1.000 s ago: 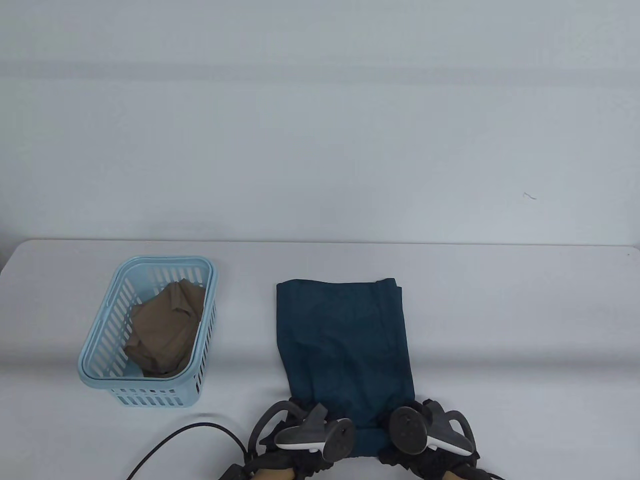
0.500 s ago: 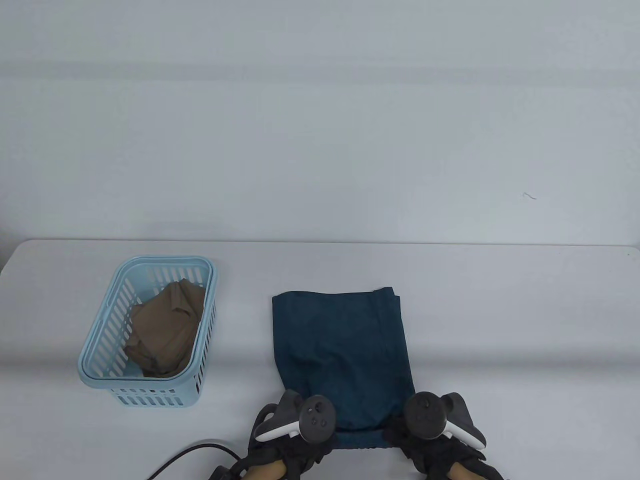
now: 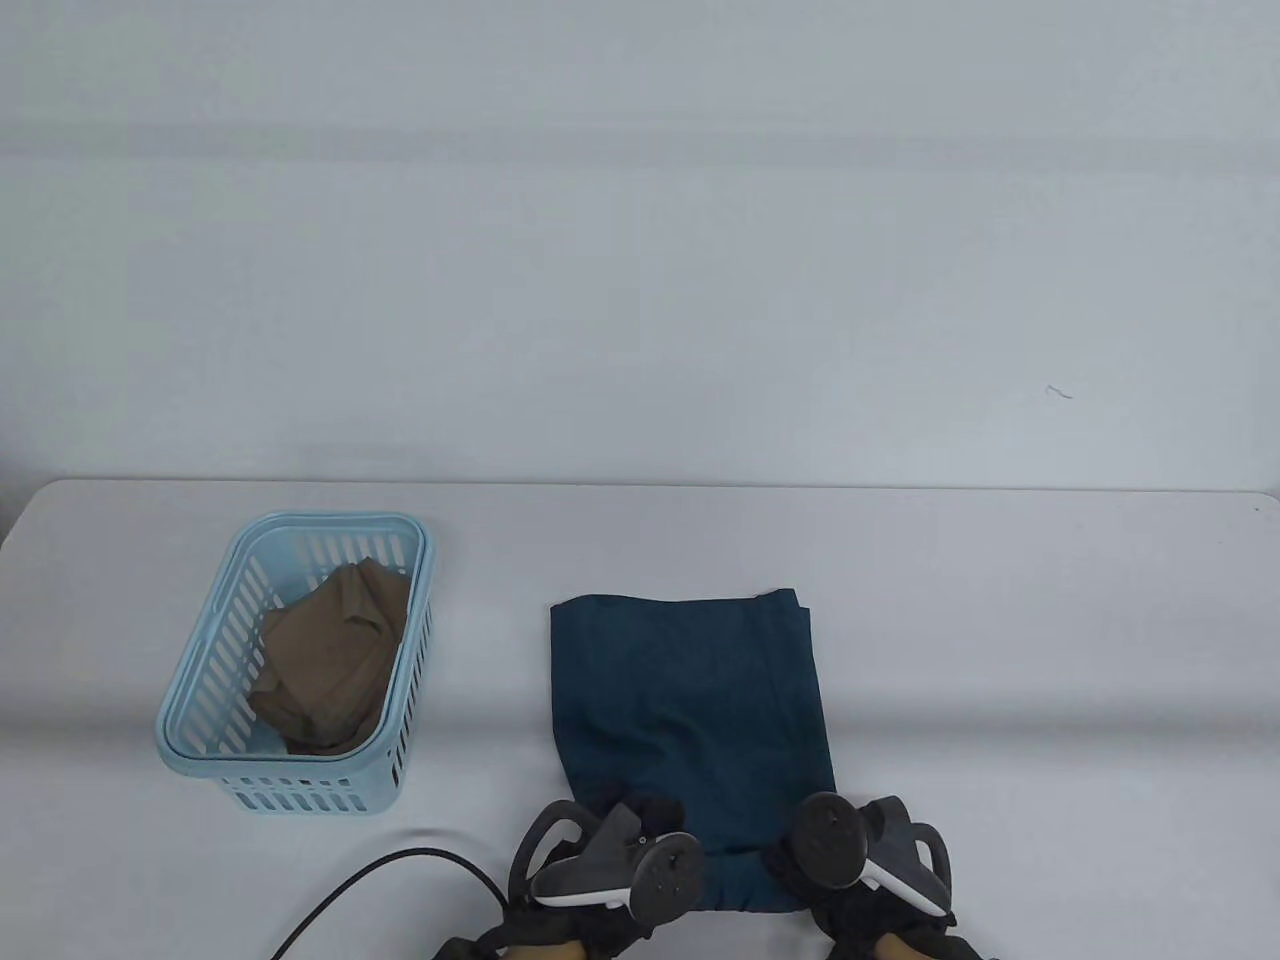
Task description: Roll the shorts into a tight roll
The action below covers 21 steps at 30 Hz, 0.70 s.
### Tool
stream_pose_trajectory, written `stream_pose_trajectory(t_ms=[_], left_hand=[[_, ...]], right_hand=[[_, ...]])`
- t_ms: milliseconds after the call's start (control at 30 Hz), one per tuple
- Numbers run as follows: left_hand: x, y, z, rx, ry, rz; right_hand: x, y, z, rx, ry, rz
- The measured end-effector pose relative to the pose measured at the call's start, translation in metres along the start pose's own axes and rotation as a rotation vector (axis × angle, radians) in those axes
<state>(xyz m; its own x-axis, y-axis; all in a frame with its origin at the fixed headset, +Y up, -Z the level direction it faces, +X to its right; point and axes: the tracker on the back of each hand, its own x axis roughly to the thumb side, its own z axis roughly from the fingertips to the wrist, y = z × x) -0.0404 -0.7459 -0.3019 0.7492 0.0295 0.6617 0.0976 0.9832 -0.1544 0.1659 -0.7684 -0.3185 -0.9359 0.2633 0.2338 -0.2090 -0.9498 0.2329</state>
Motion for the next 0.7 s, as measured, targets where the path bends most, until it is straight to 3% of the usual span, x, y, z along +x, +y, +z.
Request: stream_pose_trajectory(t_ms=[200, 400, 467, 600, 700], left_hand=[[-0.005, -0.01, -0.004, -0.037, 0.04, -0.006], [-0.001, -0.022, -0.009, -0.105, 0.057, -0.024], [0.002, -0.022, -0.011, -0.158, 0.053, -0.026], [0.008, -0.023, -0.012, -0.106, 0.028, -0.133], [0.002, -0.019, -0.012, -0.127, 0.04, -0.057]], right_hand=[[0.002, -0.005, 0.011, -0.099, -0.16, 0.048], [0.008, 0.013, 0.01, 0.085, -0.209, 0.247], [0.013, 0.018, 0.009, 0.058, -0.219, 0.316], [0.014, 0.014, 0.008, 0.019, -0.212, 0.278], [0.006, 0.011, 0.005, 0.028, -0.182, 0.151]])
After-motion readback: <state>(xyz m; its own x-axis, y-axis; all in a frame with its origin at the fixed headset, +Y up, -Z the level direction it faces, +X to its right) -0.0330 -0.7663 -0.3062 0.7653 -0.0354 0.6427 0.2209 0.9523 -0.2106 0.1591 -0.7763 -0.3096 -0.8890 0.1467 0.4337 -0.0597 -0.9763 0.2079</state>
